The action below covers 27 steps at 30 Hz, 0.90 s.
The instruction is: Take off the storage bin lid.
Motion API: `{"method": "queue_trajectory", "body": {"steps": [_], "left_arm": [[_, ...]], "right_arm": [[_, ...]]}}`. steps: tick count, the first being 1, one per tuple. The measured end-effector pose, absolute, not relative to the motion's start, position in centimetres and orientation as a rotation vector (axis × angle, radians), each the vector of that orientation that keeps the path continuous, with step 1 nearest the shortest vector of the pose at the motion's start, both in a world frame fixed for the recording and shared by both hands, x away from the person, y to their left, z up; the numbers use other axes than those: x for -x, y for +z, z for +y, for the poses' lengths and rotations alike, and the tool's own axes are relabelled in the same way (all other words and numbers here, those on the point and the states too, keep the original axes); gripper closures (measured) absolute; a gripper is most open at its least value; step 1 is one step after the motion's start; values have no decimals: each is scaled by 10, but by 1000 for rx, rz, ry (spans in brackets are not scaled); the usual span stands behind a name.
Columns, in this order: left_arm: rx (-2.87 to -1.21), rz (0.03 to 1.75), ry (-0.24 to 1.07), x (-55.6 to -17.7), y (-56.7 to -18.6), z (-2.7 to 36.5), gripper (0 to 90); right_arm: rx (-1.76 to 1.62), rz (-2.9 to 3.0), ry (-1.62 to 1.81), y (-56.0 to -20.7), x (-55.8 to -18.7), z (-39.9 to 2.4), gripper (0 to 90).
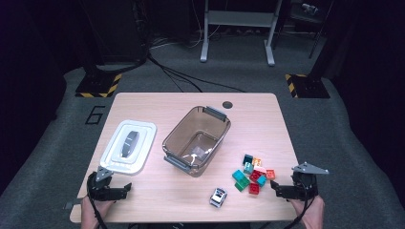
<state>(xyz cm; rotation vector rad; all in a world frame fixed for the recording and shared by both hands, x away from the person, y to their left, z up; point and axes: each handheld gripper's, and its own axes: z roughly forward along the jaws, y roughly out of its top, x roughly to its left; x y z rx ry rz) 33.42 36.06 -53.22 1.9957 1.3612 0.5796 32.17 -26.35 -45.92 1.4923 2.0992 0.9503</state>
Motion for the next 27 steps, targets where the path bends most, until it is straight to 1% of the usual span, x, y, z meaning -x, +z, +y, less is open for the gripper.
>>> {"method": "queue_trajectory", "body": {"steps": [14,21,27], "left_arm": [[-1996,1365,568,-334,-532,360,1],[-1997,1366,570,-334,-532,360,1],[-1996,1365,568,-334,-532,360,1]], "right_arm": [[-1295,2231,1014,-435,-314,-193,7],[-1228,2286,1063,-434,-308,-169,18],[-1142,2388,1071,-449,-305,-144,25]]}}
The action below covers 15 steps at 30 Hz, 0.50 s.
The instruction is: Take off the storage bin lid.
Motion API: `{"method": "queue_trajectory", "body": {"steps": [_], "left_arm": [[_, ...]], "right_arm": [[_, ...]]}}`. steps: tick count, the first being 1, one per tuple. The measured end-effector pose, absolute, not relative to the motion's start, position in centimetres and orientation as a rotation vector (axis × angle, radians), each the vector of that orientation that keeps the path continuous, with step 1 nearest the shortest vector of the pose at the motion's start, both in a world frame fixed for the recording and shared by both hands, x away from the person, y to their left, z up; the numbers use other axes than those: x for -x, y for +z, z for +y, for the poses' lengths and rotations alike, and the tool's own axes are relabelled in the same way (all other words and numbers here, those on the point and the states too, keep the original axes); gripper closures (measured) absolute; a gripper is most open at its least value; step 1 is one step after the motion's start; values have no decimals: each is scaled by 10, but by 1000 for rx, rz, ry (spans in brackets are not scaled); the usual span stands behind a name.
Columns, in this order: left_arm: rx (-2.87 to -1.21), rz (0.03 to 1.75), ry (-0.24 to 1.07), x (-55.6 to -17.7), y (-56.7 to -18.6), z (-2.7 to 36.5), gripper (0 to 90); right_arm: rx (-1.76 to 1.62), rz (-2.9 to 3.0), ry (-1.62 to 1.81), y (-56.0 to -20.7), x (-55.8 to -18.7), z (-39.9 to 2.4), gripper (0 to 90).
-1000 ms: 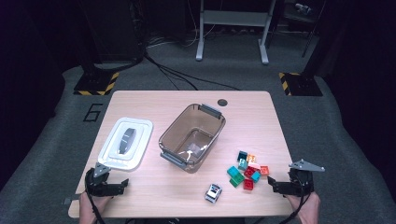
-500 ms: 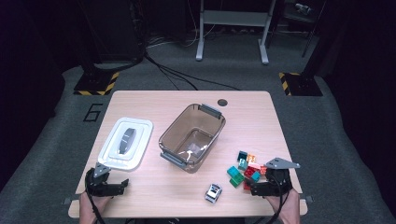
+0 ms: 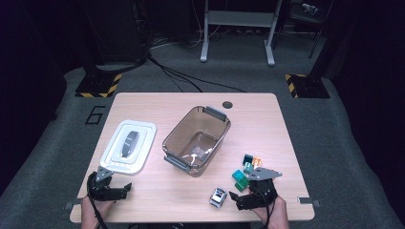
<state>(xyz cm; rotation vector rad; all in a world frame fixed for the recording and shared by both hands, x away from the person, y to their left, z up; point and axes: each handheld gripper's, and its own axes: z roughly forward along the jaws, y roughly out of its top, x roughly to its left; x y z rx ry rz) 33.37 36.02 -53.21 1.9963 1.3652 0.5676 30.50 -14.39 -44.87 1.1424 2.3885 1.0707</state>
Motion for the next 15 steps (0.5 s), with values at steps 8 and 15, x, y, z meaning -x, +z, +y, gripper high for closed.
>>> {"method": "queue_trajectory", "body": {"steps": [8,15], "left_arm": [[-1996,1365,568,-334,-532,360,1],[-1996,1360,574,-334,-532,360,1]], "right_arm": [[-1006,2557,981,-483,-310,-102,17],[-970,2629,897,-504,-317,-84,72]]}}
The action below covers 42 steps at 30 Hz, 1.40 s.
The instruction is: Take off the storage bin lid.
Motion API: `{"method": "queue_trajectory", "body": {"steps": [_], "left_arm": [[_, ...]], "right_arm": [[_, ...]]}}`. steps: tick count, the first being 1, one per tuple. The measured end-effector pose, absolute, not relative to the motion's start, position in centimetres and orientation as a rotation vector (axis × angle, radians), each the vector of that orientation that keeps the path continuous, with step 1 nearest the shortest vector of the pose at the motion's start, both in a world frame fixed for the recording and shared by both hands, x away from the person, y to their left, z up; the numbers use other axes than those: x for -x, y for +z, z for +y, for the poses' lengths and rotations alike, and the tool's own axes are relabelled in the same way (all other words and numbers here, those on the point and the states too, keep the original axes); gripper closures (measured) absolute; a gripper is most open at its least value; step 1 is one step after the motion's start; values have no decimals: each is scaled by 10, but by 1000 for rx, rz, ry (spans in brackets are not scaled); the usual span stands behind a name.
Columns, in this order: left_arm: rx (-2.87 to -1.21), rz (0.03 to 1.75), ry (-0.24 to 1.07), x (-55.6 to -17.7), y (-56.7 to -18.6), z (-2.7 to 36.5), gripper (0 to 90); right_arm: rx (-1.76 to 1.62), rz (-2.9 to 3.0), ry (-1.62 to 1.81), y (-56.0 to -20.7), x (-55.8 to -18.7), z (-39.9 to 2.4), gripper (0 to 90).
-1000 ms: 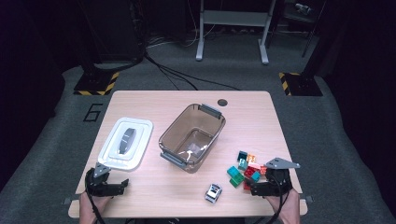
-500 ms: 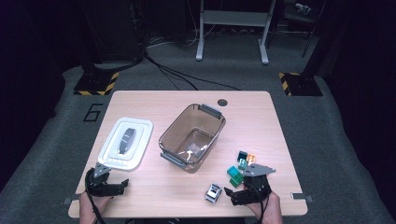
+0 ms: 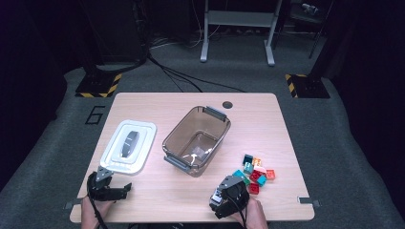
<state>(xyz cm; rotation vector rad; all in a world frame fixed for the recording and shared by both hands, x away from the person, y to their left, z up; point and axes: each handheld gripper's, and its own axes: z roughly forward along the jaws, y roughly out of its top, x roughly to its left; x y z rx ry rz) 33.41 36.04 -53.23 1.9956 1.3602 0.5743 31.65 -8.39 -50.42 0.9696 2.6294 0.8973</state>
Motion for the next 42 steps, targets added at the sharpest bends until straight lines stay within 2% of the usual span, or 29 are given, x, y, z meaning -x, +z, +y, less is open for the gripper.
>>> {"method": "queue_trajectory", "body": {"steps": [9,30,42], "left_arm": [[-1995,1363,573,-334,-532,360,1],[-1992,1362,579,-334,-533,360,2],[-1992,1362,580,-334,-533,360,1]], "right_arm": [[-949,2623,894,-512,-319,-83,231],[-915,2616,949,-515,-318,-84,240],[-922,2565,1004,-504,-319,-89,243]]}}
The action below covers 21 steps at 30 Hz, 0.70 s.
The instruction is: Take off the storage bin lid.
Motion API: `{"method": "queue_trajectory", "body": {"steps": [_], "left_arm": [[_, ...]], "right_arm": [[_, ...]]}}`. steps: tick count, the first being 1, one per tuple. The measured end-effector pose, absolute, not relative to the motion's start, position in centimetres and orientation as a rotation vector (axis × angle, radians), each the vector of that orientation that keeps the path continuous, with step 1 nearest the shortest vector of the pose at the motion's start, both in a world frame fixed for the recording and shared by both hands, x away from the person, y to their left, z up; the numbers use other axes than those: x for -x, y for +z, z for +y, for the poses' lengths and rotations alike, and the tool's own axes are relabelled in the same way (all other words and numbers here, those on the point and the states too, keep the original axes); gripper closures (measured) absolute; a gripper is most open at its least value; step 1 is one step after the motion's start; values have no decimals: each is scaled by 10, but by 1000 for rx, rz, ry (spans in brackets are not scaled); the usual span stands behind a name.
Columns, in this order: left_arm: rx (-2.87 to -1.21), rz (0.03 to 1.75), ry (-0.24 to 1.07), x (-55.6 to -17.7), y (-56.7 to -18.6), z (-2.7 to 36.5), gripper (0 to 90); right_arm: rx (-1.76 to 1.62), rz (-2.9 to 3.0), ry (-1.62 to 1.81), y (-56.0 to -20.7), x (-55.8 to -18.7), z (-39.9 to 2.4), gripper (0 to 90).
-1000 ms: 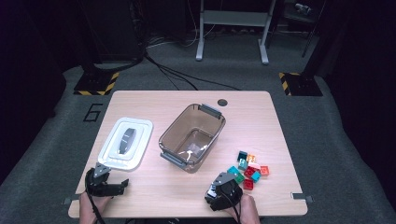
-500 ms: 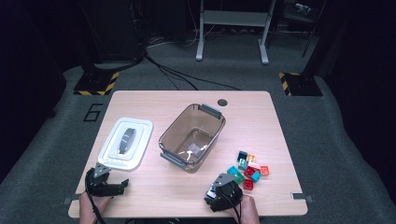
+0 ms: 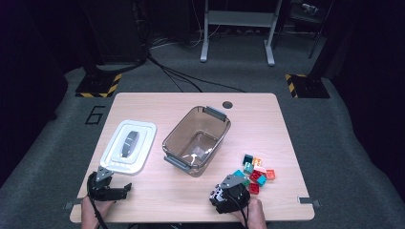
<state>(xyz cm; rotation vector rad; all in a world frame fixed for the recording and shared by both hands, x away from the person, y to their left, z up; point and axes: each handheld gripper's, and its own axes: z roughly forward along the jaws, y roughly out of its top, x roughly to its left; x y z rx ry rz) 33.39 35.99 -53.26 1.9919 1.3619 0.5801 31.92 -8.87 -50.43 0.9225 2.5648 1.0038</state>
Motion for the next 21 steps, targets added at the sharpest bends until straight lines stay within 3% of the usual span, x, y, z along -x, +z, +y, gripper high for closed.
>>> {"method": "queue_trajectory", "body": {"steps": [21], "left_arm": [[-1998,1362,573,-334,-532,360,1]], "right_arm": [[-909,2472,1081,-467,-330,-89,245]]}}
